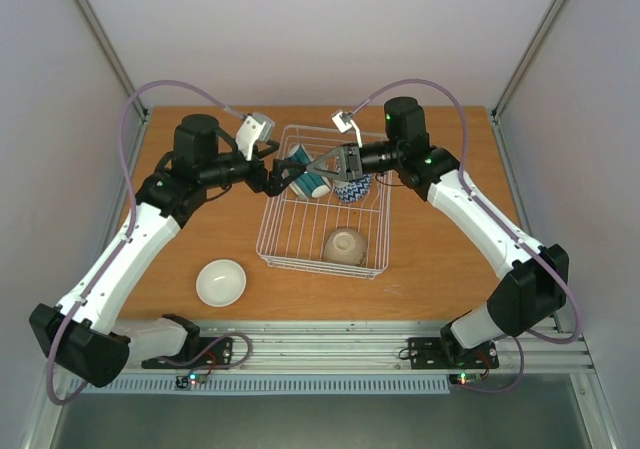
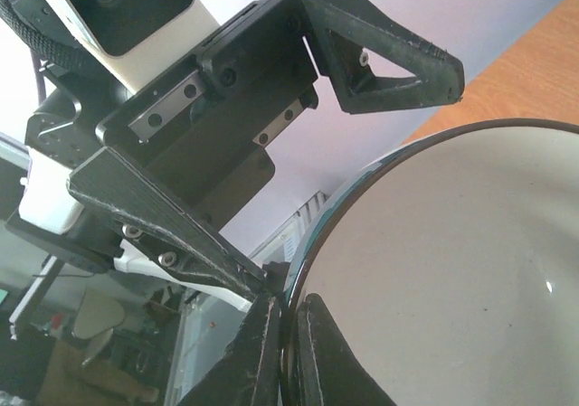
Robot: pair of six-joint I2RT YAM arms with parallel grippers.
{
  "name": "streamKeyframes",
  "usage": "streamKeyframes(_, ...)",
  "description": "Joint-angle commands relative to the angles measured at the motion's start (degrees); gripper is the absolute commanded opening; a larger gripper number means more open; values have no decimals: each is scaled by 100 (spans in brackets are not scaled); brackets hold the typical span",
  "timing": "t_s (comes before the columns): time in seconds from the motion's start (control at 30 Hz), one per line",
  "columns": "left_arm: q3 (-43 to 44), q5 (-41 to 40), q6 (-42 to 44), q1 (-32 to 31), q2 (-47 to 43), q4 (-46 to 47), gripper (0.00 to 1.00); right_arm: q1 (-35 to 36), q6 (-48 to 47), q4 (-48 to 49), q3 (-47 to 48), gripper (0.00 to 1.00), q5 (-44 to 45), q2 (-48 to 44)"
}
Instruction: Load the bowls into the dish rack
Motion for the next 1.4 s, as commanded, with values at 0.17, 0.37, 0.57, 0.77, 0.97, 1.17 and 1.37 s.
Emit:
streamKeyframes(0.17, 283, -233, 172, 30, -142, -112, 99, 75, 442, 1164, -309, 4, -773, -240)
streamKeyframes(0.37, 258, -254, 188, 30, -184, -88, 99, 26, -567, -326, 95, 4, 186, -133)
streamKeyframes(0.57, 178, -335, 198, 30, -90, 5, 99, 500, -1424, -1984, 774, 4, 1973, 85)
streamKeyframes(0.77, 192, -606, 215, 30, -57, -28, 99, 858, -1695, -2392, 926, 3, 2606, 186)
streamKeyframes(0.97, 290, -1237, 394, 48, -44, -138, 99, 963, -1716, -2476, 918, 3, 3343, -184)
streamKeyframes(1.17, 618, -1667, 389, 41, 310, -545, 99, 1487, -1801, -2744, 883, 2, 5154, -292)
streamKeyframes(1.37, 772, -2011, 406, 48, 531, -739, 99, 2616, -2294, -2812, 747, 2, 6776, -138)
